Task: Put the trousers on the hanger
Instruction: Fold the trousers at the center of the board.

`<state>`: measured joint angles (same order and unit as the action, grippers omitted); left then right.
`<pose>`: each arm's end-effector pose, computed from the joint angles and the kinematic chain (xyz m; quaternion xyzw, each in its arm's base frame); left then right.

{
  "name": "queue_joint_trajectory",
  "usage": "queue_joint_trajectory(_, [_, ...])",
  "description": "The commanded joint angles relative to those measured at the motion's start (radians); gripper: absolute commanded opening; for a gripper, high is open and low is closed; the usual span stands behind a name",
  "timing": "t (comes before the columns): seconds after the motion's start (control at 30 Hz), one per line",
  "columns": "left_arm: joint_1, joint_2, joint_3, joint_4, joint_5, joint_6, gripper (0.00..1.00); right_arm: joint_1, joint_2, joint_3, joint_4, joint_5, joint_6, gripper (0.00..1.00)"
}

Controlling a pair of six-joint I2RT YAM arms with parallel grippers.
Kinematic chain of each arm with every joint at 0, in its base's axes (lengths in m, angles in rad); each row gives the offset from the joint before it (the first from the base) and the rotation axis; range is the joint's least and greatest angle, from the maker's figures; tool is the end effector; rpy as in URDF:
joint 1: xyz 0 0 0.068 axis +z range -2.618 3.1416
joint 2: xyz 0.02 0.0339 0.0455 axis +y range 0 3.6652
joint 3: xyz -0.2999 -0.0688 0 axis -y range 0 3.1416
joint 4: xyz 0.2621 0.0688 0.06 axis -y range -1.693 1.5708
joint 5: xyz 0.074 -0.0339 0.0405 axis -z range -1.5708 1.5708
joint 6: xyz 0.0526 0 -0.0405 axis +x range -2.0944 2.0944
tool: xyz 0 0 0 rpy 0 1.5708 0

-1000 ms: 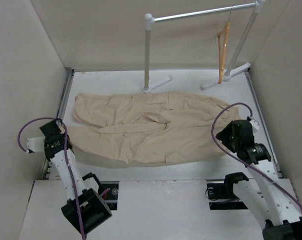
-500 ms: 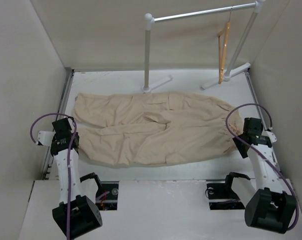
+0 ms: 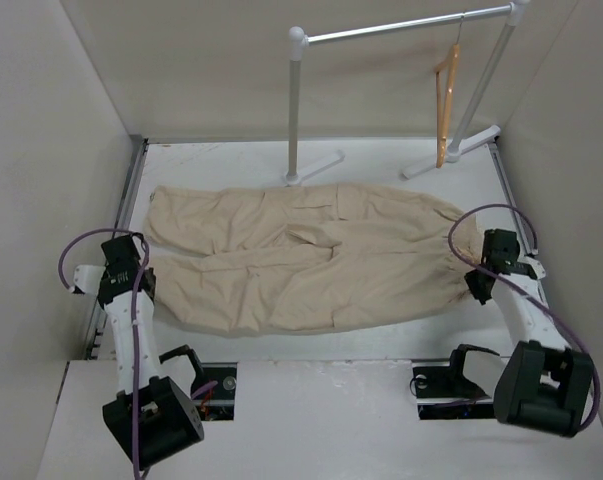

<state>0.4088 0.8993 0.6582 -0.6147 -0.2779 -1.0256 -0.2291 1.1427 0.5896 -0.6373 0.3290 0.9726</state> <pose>0.1630 0.0864 0.2499 -0.6463 0.6673 0.0184 0.3696 0.1870 -0.0611 0.1848 0.5732 0.7815 -0.0821 0.2322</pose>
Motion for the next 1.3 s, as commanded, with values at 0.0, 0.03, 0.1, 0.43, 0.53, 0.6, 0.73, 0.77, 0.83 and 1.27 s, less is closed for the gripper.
queue_joint_trajectory(0.0, [0.044,-0.01,0.076,-0.08,-0.043,0.018,0.02,-0.023,-0.167,0.073,-0.065,0.034,-0.049,0.03])
queue_joint_trajectory(0.03, [0.054,-0.01,0.104,-0.107,-0.053,0.027,0.02,-0.029,-0.213,0.082,-0.103,0.048,-0.061,0.03])
queue_joint_trajectory(0.1, [0.06,0.009,0.168,-0.16,-0.105,0.053,0.01,-0.017,-0.27,0.087,-0.162,0.077,-0.061,0.03])
queue_joint_trajectory(0.43, [0.017,0.248,0.471,-0.223,-0.245,0.183,0.01,-0.014,-0.258,0.191,-0.13,0.134,-0.104,0.03])
queue_joint_trajectory(0.53, [0.012,0.361,0.524,-0.197,-0.231,0.206,0.0,-0.014,-0.145,0.281,-0.093,0.13,-0.103,0.03])
queue_joint_trajectory(0.6, [-0.006,0.426,0.581,-0.195,-0.23,0.214,0.0,-0.014,-0.051,0.353,-0.075,0.12,-0.112,0.03])
queue_joint_trajectory(0.73, [-0.064,0.542,0.73,-0.197,-0.244,0.242,0.0,0.004,0.096,0.475,-0.053,0.113,-0.15,0.03])
queue_joint_trajectory(0.77, [-0.075,0.567,0.76,-0.2,-0.247,0.249,0.0,0.004,0.124,0.498,-0.047,0.11,-0.159,0.03])
queue_joint_trajectory(0.83, [-0.098,0.643,0.846,-0.215,-0.25,0.269,0.0,0.004,0.179,0.541,-0.041,0.108,-0.17,0.03])
queue_joint_trajectory(1.27, [-0.192,1.2,1.377,-0.315,-0.247,0.384,0.04,0.004,0.595,0.887,-0.021,0.078,-0.181,0.06])
